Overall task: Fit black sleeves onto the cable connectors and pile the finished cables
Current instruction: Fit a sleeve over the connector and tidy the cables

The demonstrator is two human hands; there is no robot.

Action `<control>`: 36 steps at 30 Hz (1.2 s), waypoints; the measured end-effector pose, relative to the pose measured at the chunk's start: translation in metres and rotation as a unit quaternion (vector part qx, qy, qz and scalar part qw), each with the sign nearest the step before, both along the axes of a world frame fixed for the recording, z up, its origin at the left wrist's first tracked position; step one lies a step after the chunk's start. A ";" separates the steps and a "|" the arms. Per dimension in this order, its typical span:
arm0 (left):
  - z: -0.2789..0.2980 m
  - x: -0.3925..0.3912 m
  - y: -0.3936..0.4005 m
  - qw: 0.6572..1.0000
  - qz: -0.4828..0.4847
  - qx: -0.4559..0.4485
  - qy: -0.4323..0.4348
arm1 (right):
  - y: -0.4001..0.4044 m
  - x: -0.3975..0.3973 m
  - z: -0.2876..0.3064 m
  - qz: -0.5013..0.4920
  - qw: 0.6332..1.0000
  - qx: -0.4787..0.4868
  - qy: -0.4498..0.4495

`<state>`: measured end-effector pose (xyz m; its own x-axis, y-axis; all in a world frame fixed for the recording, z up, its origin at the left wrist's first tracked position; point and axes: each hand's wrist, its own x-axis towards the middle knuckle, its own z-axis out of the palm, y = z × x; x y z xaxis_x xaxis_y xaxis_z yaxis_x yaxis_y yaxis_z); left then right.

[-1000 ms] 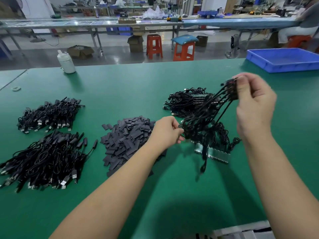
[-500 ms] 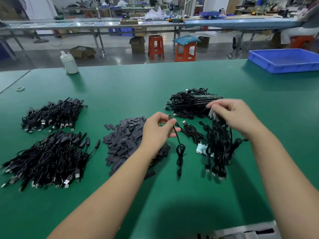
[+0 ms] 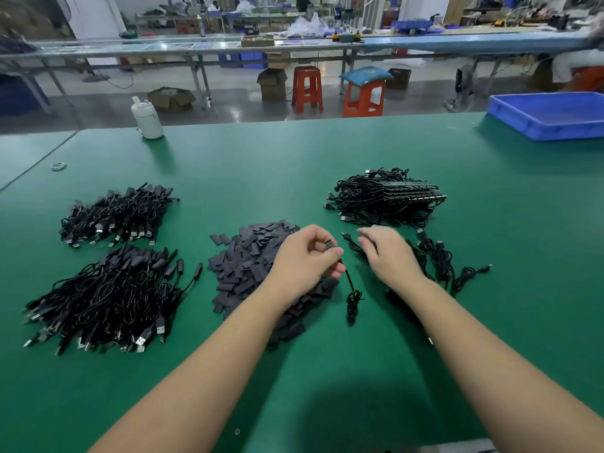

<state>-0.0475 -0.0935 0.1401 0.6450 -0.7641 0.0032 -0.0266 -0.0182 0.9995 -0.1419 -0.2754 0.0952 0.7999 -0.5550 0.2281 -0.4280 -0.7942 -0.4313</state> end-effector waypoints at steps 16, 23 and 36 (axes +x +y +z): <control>-0.060 0.034 0.066 0.983 0.049 0.176 0.026 | 0.089 0.012 -0.021 0.121 0.922 0.363 0.058; -0.085 0.055 0.109 0.895 0.089 0.310 -0.308 | 0.096 0.010 -0.041 0.068 0.919 0.376 0.093; -0.110 0.052 0.115 0.827 0.022 0.381 -0.414 | 0.091 -0.005 -0.067 0.054 0.873 0.484 -0.006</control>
<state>0.0048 0.0213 0.0303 0.6898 -0.7239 -0.0135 -0.6782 -0.6525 0.3380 -0.1474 -0.1840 0.0282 0.8606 -0.4138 -0.2968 -0.3634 -0.0909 -0.9272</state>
